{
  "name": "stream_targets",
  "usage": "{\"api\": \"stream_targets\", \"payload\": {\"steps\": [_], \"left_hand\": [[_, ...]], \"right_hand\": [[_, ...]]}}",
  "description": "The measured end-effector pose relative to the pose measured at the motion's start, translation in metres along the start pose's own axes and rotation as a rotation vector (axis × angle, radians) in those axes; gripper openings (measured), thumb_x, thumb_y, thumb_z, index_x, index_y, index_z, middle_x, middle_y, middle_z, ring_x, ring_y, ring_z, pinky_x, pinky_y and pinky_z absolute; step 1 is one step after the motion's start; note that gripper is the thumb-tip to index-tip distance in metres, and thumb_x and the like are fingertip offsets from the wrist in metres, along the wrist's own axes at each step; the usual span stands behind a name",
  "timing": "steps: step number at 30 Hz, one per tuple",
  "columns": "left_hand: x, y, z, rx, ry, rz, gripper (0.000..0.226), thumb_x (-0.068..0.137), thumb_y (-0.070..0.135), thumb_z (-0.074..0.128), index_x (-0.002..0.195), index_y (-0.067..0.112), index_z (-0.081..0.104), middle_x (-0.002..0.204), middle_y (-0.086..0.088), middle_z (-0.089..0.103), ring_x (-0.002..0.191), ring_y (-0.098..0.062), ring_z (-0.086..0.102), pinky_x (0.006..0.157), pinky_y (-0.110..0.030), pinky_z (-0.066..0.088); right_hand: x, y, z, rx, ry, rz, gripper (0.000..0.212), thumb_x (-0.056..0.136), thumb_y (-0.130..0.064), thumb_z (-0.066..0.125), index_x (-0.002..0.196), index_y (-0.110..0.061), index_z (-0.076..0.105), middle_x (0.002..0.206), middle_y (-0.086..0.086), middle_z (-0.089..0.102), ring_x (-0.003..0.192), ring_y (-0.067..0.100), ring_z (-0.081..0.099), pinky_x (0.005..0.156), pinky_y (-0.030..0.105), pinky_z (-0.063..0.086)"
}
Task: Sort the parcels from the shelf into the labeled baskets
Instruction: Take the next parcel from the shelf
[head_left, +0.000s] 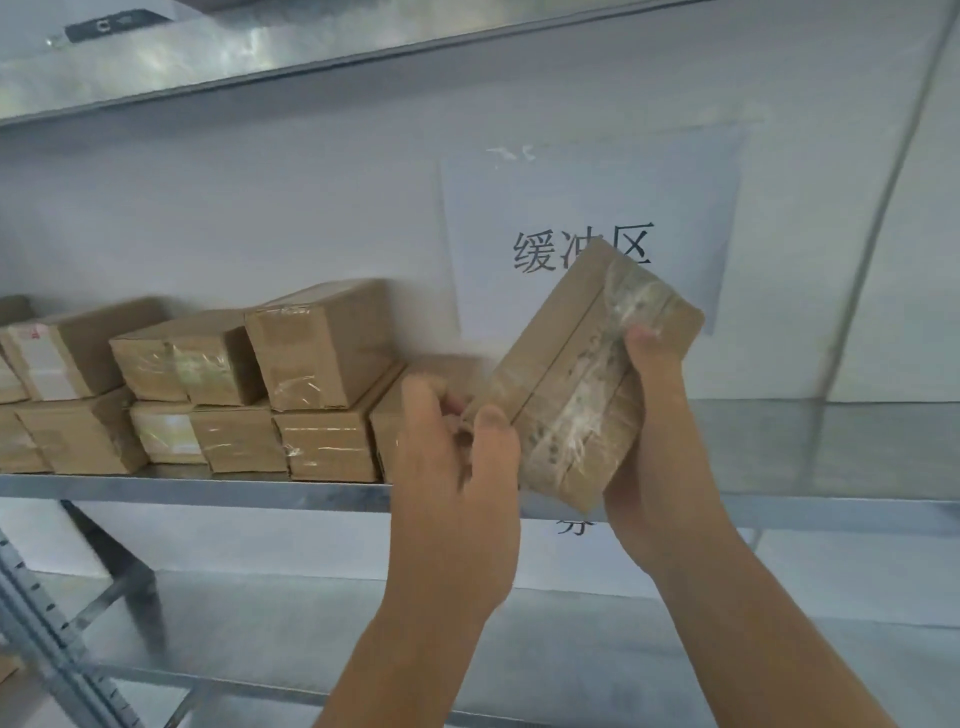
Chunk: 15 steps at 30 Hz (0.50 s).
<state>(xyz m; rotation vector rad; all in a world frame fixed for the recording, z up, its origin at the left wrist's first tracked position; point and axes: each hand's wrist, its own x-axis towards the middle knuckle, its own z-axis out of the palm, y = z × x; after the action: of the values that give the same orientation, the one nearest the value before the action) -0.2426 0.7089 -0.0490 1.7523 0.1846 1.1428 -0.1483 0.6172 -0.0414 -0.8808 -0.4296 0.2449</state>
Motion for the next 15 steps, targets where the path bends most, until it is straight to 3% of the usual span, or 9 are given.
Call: {"api": "stream_targets", "payload": {"steps": [1, 2, 3, 5, 6, 8, 10, 12, 15], "left_hand": [[-0.005, -0.001, 0.003, -0.014, -0.040, 0.013, 0.016, 0.096, 0.034, 0.041, 0.096, 0.018, 0.045, 0.075, 0.001, 0.050, 0.060, -0.005, 0.047, 0.056, -0.021, 0.044], [-0.008, -0.003, 0.006, 0.000, -0.078, 0.032, 0.014, 0.097, 0.030, 0.041, 0.102, 0.019, 0.048, 0.080, 0.004, 0.056, 0.064, -0.005, 0.052, 0.060, -0.021, 0.049], [-0.011, -0.005, 0.007, 0.034, -0.115, 0.062, 0.017, 0.098, 0.029, 0.043, 0.112, 0.024, 0.051, 0.088, 0.010, 0.062, 0.072, -0.006, 0.058, 0.068, -0.027, 0.055], [-0.014, -0.007, 0.010, 0.129, -0.184, 0.191, 0.037, 0.098, 0.021, 0.048, 0.133, 0.032, 0.048, 0.123, 0.016, 0.061, 0.108, -0.006, 0.062, 0.092, -0.040, 0.057], [-0.016, -0.004, 0.014, 0.170, -0.228, 0.294, 0.046, 0.098, 0.014, 0.049, 0.140, 0.032, 0.046, 0.142, 0.012, 0.053, 0.130, -0.007, 0.054, 0.107, -0.040, 0.049], [-0.024, 0.004, 0.027, 0.191, -0.357, 0.458, 0.051, 0.102, 0.007, 0.047, 0.147, 0.031, 0.047, 0.165, 0.005, 0.030, 0.154, -0.009, 0.029, 0.123, -0.030, 0.030], [-0.036, 0.008, 0.042, 0.122, -0.483, 0.510, 0.048, 0.108, 0.013, 0.044, 0.149, 0.037, 0.047, 0.173, 0.007, 0.010, 0.159, -0.011, 0.018, 0.123, -0.034, 0.031], [-0.048, 0.010, 0.057, 0.012, -0.556, 0.457, 0.045, 0.110, 0.023, 0.042, 0.149, 0.043, 0.048, 0.174, 0.013, -0.002, 0.159, -0.010, 0.017, 0.118, -0.039, 0.042], [-0.059, 0.011, 0.074, -0.192, -0.573, 0.296, 0.040, 0.105, 0.037, 0.047, 0.145, 0.043, 0.052, 0.172, 0.018, 0.000, 0.149, -0.003, 0.038, 0.099, -0.020, 0.054]], "right_hand": [[-0.005, -0.004, -0.006, -0.046, 0.027, -0.035, 0.066, 0.081, -0.060, 0.072, 0.140, -0.035, 0.055, 0.129, 0.006, 0.071, 0.114, 0.033, 0.072, 0.092, 0.075, 0.053], [-0.009, -0.009, -0.013, -0.107, 0.061, -0.089, 0.060, 0.083, -0.055, 0.072, 0.138, -0.037, 0.056, 0.126, 0.005, 0.072, 0.108, 0.028, 0.074, 0.086, 0.070, 0.058], [-0.014, -0.013, -0.019, -0.166, 0.091, -0.147, 0.057, 0.086, -0.048, 0.074, 0.138, -0.039, 0.055, 0.120, 0.000, 0.074, 0.102, 0.023, 0.076, 0.078, 0.055, 0.064], [-0.026, -0.020, -0.030, -0.310, 0.159, -0.250, 0.061, 0.092, -0.033, 0.079, 0.143, -0.044, 0.048, 0.098, -0.019, 0.076, 0.086, 0.011, 0.077, 0.069, 0.031, 0.063], [-0.033, -0.022, -0.037, -0.407, 0.202, -0.286, 0.068, 0.090, -0.032, 0.081, 0.145, -0.049, 0.044, 0.092, -0.023, 0.074, 0.081, 0.012, 0.075, 0.071, 0.030, 0.063], [-0.047, -0.023, -0.049, -0.636, 0.268, -0.338, 0.081, 0.079, -0.049, 0.084, 0.144, -0.061, 0.037, 0.113, -0.016, 0.070, 0.079, 0.019, 0.072, 0.075, 0.035, 0.062], [-0.060, -0.027, -0.059, -0.821, 0.287, -0.367, 0.089, 0.066, -0.061, 0.074, 0.145, -0.066, 0.032, 0.135, -0.014, 0.054, 0.081, 0.017, 0.067, 0.074, 0.041, 0.061], [-0.072, -0.035, -0.070, -0.932, 0.273, -0.385, 0.094, 0.062, -0.060, 0.068, 0.147, -0.067, 0.028, 0.139, -0.025, 0.043, 0.094, 0.022, 0.066, 0.078, 0.048, 0.061], [-0.091, -0.054, -0.090, -1.057, 0.230, -0.407, 0.096, 0.068, -0.061, 0.074, 0.149, -0.068, 0.024, 0.138, -0.035, 0.041, 0.122, 0.017, 0.058, 0.092, 0.047, 0.056]]}}
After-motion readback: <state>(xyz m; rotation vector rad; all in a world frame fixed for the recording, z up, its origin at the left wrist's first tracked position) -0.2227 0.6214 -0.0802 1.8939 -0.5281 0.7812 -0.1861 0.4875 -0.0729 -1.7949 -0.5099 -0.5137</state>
